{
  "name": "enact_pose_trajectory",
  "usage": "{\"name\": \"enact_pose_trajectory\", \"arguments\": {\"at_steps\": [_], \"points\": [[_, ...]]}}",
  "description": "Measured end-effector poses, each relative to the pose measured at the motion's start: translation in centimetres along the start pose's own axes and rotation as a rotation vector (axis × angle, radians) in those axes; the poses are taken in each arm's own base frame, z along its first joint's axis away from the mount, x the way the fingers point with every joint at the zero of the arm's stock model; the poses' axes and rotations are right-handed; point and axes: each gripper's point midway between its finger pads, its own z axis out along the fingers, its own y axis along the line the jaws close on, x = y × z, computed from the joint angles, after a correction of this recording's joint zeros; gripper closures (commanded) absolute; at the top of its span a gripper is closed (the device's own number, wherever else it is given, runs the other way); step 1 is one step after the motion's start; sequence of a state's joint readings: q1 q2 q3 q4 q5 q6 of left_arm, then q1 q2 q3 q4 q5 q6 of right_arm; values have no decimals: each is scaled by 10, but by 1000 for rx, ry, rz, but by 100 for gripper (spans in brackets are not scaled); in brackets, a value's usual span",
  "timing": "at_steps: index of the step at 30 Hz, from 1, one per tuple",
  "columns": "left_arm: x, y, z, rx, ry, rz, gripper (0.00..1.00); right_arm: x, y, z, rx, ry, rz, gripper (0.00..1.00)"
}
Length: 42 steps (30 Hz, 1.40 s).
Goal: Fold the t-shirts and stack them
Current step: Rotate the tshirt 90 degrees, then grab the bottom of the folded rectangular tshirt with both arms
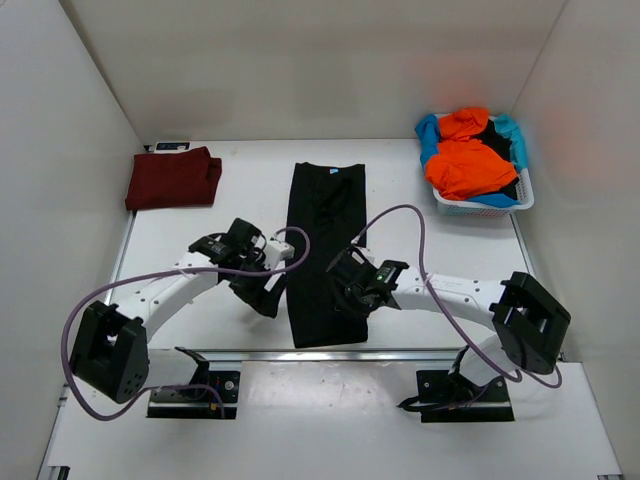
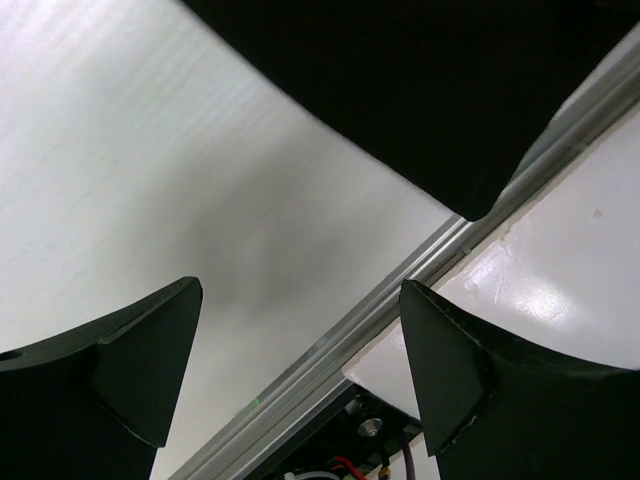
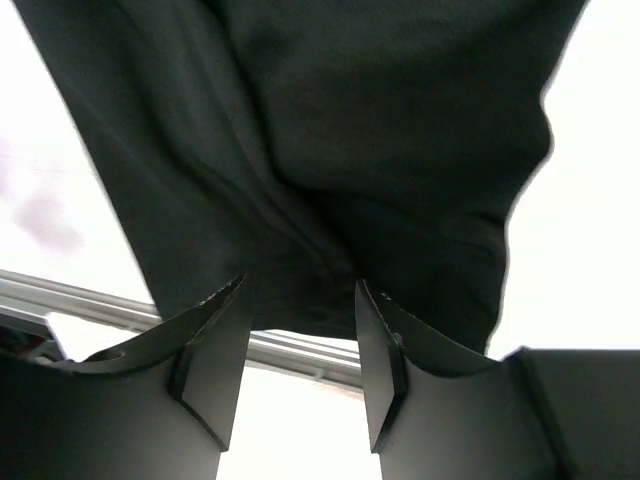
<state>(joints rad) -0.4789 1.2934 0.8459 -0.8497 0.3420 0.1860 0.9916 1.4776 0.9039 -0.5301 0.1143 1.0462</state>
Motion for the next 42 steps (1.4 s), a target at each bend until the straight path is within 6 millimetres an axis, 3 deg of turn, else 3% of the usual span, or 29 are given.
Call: {"name": "enact_pose_trajectory", "arguments": {"at_steps": [3, 7, 10, 13, 17, 21, 30, 39, 42], "points": [[4, -17, 7, 20, -2, 71, 8, 7, -11, 3, 8, 15, 11, 57], [-1, -55, 4, 48, -119, 275, 8, 17, -31, 1, 28, 24, 50, 56], [-19, -55, -12, -6, -288, 381, 1, 11, -35, -11, 0, -9, 100, 56], [-38, -53, -30, -89, -455, 488, 1, 1, -39, -25, -56, -59, 157, 57], [-52, -65, -37, -118, -551, 570, 1, 6, -54, -28, -62, -75, 191, 56], [-54, -72, -17, -119, -508, 590, 1, 14, -59, -25, -39, -59, 184, 54], [-27, -112, 28, -28, -398, 763, 1, 17, -64, -22, -15, -47, 178, 52], [-4, -104, 58, -39, -280, 867, 2, 16, -69, -16, -28, -43, 195, 51], [-4, -104, 61, -43, -278, 872, 10, 19, -70, -13, -32, -34, 193, 51]]}}
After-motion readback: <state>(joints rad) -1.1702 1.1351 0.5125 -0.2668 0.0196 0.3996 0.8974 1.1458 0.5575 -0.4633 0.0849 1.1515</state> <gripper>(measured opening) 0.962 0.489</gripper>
